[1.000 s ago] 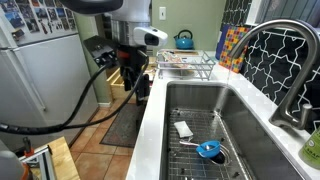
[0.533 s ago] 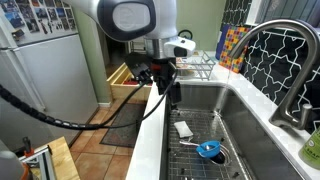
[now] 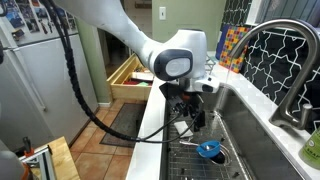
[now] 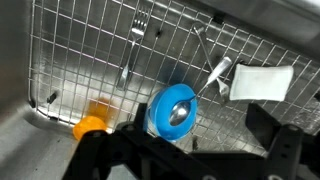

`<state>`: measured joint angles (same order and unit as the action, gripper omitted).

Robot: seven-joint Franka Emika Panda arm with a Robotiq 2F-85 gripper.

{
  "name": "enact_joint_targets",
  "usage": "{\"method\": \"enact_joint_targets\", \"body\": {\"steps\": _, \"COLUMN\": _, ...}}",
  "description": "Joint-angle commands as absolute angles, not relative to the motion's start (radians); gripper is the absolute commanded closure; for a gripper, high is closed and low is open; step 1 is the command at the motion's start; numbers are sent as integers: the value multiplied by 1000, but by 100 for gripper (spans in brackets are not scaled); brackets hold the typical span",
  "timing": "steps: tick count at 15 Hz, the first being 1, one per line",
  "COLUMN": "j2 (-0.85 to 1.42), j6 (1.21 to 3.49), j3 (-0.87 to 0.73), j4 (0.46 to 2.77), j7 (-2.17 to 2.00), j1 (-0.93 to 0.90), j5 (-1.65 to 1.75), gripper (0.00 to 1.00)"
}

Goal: Remove the blue bowl from the sink, put it on the edge of the sink, remove the silver spoon from the sink and put it on the blue bowl

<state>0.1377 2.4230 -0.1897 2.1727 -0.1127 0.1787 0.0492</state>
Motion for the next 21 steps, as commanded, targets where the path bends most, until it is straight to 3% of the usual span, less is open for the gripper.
{"method": "enact_joint_targets", "body": {"steps": 1, "j2": 299, "j6": 2410, "j3": -225, "j4": 2051, "j7": -146, "j1": 203, "j5": 62, "gripper": 0}}
{"method": "enact_joint_targets", "body": {"steps": 10, "j2": 275, "j6": 2420, "j3": -221, "j4": 2069, "j7": -128, "j1": 194, "j5": 49, "gripper": 0}}
{"method": "enact_joint_targets", "body": {"steps": 21, "j2": 559, "j6": 2582, "j3": -261, "j4": 1930, "j7": -140, "j1": 221, "j5": 54, "gripper": 0}}
